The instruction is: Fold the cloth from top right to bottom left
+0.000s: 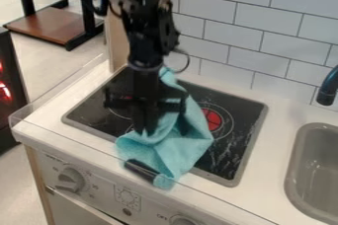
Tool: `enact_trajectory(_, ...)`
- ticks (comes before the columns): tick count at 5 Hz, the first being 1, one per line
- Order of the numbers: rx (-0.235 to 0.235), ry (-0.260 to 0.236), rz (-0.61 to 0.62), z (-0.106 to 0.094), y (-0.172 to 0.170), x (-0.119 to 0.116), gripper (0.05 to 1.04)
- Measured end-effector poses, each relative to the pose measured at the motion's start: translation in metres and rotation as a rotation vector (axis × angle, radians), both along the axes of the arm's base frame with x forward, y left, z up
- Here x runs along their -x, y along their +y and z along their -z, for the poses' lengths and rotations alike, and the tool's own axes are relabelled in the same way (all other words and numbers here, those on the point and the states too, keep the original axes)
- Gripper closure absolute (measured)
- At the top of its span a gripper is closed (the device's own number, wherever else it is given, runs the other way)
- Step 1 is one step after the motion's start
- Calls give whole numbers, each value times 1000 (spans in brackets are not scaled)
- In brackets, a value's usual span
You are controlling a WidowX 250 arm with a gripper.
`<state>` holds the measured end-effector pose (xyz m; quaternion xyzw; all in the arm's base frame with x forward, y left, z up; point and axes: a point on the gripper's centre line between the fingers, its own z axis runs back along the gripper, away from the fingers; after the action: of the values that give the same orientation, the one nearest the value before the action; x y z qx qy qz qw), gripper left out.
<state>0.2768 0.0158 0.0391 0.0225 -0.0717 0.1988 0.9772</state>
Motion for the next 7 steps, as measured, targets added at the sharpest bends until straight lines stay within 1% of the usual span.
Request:
enact_trajectory(1,15,55,-39,18,13,5,1020)
enact_trajectory(2,36,61,-38,20,11,5,878)
enact_trajectory(3,56,64,-31,20,7,6,636)
enact_trajectory(4,66,73,-20,19,5,7,345)
enact_trajectory(5,62,40,2,3,6,0,90)
enact_trajectory(6,74,2,10,-11,4,-2,75)
enact_trajectory(7,95,-27,32,-26,-1,-1,84)
